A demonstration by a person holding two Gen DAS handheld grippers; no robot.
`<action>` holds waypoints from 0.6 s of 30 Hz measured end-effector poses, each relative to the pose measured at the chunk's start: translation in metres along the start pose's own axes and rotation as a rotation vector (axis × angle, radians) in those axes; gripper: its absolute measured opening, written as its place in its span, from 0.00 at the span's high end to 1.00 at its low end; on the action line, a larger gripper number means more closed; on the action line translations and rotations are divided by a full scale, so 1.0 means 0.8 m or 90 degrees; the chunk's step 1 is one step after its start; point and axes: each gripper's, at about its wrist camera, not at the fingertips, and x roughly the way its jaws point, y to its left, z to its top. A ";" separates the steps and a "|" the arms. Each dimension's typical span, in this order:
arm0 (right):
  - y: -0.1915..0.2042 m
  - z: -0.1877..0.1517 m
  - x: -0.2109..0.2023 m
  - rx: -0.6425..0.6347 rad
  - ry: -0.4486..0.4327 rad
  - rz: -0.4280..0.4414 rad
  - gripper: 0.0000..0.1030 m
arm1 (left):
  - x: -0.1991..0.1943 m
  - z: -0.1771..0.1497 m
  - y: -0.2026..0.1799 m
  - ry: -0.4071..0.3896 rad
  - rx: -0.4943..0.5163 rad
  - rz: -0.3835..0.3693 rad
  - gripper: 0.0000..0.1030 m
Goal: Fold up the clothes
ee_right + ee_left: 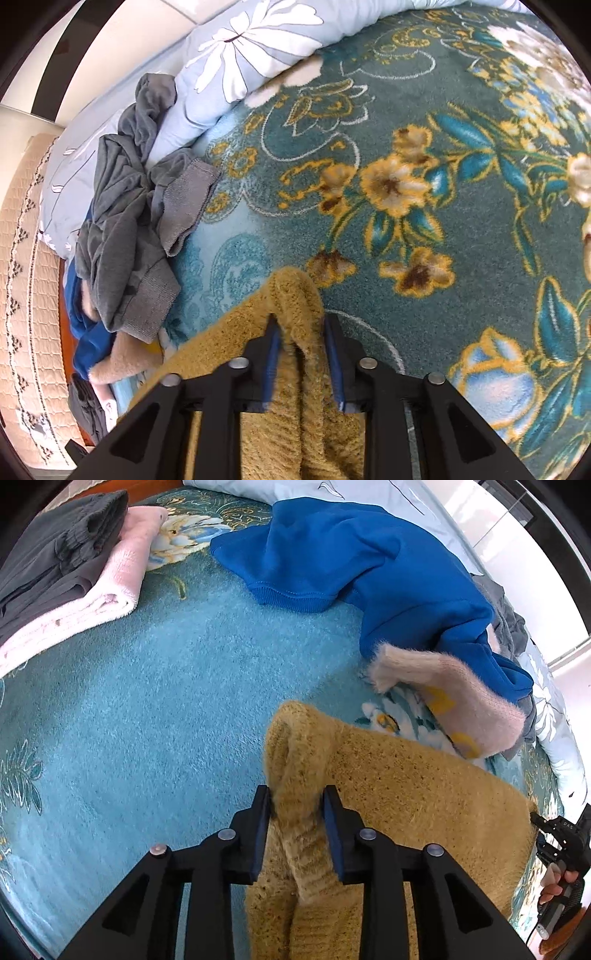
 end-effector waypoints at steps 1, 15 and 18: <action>-0.001 -0.001 -0.005 0.008 -0.005 -0.002 0.52 | -0.002 -0.002 0.004 0.002 -0.015 -0.004 0.63; -0.073 -0.083 -0.103 0.072 -0.053 0.130 0.44 | -0.114 -0.046 -0.022 -0.139 0.025 -0.013 0.63; -0.098 -0.113 -0.113 0.089 -0.045 0.134 0.43 | -0.120 -0.063 -0.057 -0.126 0.110 -0.039 0.63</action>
